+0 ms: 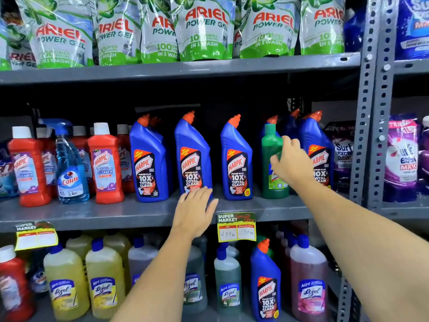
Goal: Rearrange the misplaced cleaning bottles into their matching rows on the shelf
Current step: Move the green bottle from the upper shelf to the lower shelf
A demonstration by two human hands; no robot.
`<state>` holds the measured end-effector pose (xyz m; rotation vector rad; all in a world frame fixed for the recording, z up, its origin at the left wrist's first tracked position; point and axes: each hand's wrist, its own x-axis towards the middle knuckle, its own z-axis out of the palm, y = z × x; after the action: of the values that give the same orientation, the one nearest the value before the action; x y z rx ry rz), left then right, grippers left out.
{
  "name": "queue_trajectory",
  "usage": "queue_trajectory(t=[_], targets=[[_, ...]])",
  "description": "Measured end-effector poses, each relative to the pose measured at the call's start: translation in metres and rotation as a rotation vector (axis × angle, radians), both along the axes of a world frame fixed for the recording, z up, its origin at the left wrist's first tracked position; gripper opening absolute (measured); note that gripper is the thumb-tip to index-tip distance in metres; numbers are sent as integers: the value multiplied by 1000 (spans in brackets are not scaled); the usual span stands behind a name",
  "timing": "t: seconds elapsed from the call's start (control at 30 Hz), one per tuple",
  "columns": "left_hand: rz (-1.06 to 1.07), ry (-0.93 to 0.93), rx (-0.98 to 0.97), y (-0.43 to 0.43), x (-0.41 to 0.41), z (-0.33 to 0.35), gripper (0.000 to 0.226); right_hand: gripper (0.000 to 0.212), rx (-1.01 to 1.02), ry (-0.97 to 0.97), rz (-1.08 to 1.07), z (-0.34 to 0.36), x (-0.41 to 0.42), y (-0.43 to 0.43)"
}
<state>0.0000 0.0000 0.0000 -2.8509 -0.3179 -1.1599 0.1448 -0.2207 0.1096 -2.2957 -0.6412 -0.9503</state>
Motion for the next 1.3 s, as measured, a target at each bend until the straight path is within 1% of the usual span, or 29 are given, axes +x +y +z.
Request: queue_trajectory(t=[0.03,0.07,0.17,0.3,0.33,0.4,0.43,0.47,0.53,0.6,0.63,0.77,0.87,0.97,1.03,1.1,1.13,1.2,1.23,1.3], targets=[[6,52,-21,2,-3,-6,71,56,41,45,2,0,6,-1],[4,59,12,4,-2,-9,70,60,74,87,0,2,9,-3],[19,-1,86,10,0,-21,60,73,150,258,36,3,25,-2],[11,-54,92,10,1,-23,53,82,305,434,214,3,35,4],[8,-68,91,9,0,-24,52,88,344,462,245,2,38,5],[6,-77,87,9,0,-26,51,108,407,469,248,-2,43,6],[11,-87,96,9,1,-27,50,115,420,461,227,-3,46,5],[20,-89,106,9,1,-26,49,117,425,460,204,-3,49,4],[27,-78,102,8,1,-26,49,113,424,495,183,-3,50,2],[40,-80,93,8,1,-26,50,113,439,506,207,-4,53,-1],[44,-82,88,8,2,-27,51,111,440,493,215,-4,51,-3],[62,-59,55,5,2,-29,56,85,495,389,253,-7,33,-15],[67,-60,51,3,0,-26,56,81,608,318,359,-9,12,-33],[41,-154,10,-5,-3,-28,49,76,716,277,475,-16,-20,-63],[21,-277,-71,-14,-8,-48,41,71,668,250,556,-31,-42,-83],[60,-385,-147,-22,-20,-86,47,67,604,303,642,-58,-62,-95],[84,-385,-175,-23,-27,-110,49,69,554,351,660,-76,-69,-97],[93,-249,-210,-20,-42,-163,50,72,416,439,633,-119,-81,-91],[75,-139,-223,-16,-48,-189,50,70,349,474,615,-141,-86,-85],[48,121,-246,-7,-58,-234,55,70,282,558,577,-185,-90,-64]])
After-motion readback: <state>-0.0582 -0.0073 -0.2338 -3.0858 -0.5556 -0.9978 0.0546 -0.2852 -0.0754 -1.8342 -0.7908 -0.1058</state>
